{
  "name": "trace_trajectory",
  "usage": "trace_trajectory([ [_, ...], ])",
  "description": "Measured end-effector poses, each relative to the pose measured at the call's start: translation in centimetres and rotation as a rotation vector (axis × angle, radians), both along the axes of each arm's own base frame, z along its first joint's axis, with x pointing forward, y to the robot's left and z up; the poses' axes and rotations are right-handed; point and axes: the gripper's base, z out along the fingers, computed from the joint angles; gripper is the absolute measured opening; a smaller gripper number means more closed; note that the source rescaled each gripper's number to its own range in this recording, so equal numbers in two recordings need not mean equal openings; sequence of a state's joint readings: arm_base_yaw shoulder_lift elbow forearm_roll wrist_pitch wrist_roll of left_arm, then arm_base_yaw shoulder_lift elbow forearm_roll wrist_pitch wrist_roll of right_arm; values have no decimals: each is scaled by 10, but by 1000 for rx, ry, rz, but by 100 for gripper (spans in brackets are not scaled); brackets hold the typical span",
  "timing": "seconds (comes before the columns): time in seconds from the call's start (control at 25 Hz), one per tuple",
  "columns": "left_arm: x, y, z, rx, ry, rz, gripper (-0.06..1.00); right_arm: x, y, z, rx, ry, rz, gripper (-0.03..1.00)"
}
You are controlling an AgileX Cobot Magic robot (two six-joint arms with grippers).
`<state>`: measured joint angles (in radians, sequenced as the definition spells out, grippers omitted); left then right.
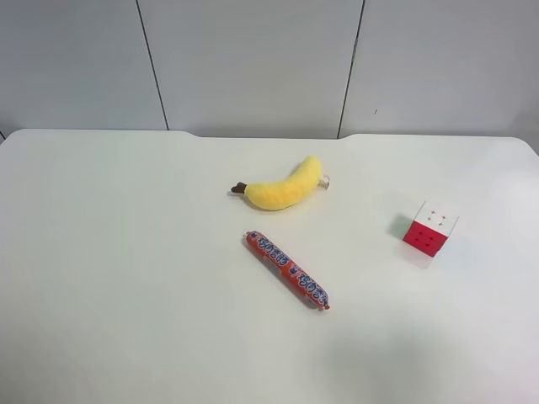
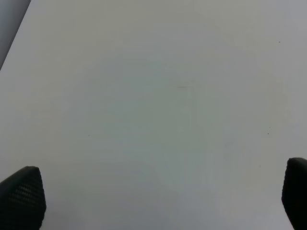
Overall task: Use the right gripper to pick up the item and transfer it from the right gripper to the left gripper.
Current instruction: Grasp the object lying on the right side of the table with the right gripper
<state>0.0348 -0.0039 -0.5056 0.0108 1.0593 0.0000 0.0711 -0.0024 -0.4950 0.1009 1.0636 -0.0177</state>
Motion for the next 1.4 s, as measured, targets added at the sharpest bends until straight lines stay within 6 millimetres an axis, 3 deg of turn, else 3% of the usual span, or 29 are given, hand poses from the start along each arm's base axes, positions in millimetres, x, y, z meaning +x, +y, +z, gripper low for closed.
trace_trajectory([
  [0.16, 0, 0, 0, -1, 0, 0, 100, 2, 0, 3, -5, 46, 3, 100],
  [0.32, 0, 0, 0, 0, 0, 0, 100, 23, 1, 25, -28, 215, 4, 100],
  [0.56, 0, 0, 0, 0, 0, 0, 100, 93, 7, 70, -117, 376, 52, 100],
  [0.72, 0, 0, 0, 0, 0, 0, 100, 153, 17, 75, -219, 505, 117, 100],
  [0.92, 0, 0, 0, 0, -1, 0, 100, 225, 32, 54, -283, 671, 200, 100],
  [1.08, 0, 0, 0, 0, -1, 0, 100, 265, 41, 29, -337, 770, 287, 100],
  [1.4, 0, 0, 0, 0, -1, 0, 100, 304, 47, -37, -448, 933, 468, 100],
])
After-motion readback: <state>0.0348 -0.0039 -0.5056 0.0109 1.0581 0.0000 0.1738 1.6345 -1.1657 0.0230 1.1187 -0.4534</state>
